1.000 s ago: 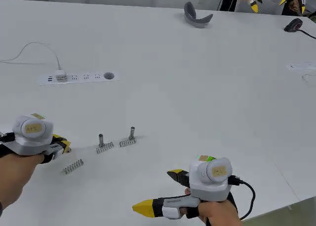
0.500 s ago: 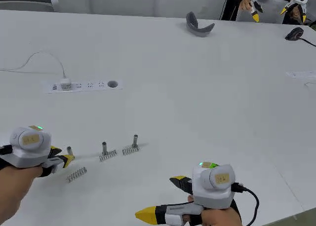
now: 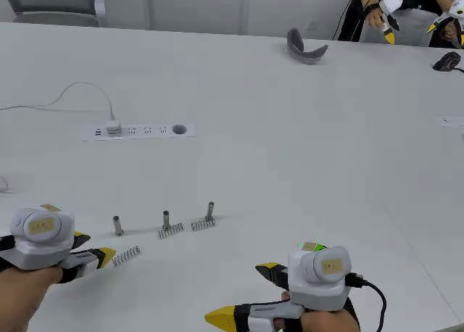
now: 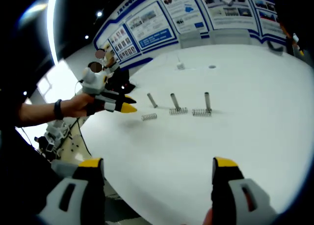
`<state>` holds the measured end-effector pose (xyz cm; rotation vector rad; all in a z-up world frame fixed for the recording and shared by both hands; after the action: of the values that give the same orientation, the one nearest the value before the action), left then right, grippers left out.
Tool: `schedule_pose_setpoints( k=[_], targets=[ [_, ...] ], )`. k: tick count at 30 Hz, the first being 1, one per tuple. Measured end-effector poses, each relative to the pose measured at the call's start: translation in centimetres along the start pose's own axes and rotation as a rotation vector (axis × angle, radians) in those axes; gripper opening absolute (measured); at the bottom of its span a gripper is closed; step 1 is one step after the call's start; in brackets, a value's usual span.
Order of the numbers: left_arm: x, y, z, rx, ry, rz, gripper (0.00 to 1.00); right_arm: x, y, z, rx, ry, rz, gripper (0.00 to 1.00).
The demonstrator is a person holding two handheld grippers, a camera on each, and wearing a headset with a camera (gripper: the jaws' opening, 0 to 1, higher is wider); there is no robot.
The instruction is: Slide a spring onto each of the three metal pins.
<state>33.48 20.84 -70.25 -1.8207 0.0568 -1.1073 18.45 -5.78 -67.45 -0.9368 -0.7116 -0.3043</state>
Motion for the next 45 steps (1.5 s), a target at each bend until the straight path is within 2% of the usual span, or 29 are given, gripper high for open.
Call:
schedule_pose_setpoints(
  k=[13,21,32,38,45],
  targets=[
    [-2.3,-2.4,-0.4,-0.035,-0.045,-0.041,0.62,-0.2,0.3,0.2,0.009,-0.010,0.004,0.93],
    [-3.4,-3.0,-0.9,-0.048,-0.051,-0.044,0.68,0.0,0.6,0.5,0.017,-0.020,0.006,0.93],
    [-3.6,-3.2,-1.0,-0.055,-0.071,-0.057,0.70,-0.2,0.7,0.9,0.020,-0.029,0.016,0.93],
    [-3.3,-2.9,-1.2,-0.074,-0.064,-0.063,0.70,-0.2,0.7,1.0,0.022,-0.028,0.016,0.93],
    [-2.6,-2.1,-1.8,-0.086,-0.002,-0.045,0.68,-0.3,0.7,1.0,0.022,-0.034,0.022,0.92]
  ],
)
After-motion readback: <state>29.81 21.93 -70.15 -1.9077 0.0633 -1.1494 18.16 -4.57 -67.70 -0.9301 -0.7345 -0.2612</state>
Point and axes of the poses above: the centre of the closed fingertips' face, and the gripper's own axes: y roughly forward along the fingers, z roughly to its left, x roughly out of its top, the point moved 7 cm from there along -y, roughly backward along the fingers, and after that the axes turned 3 degrees about z, right-handed, at the moved point
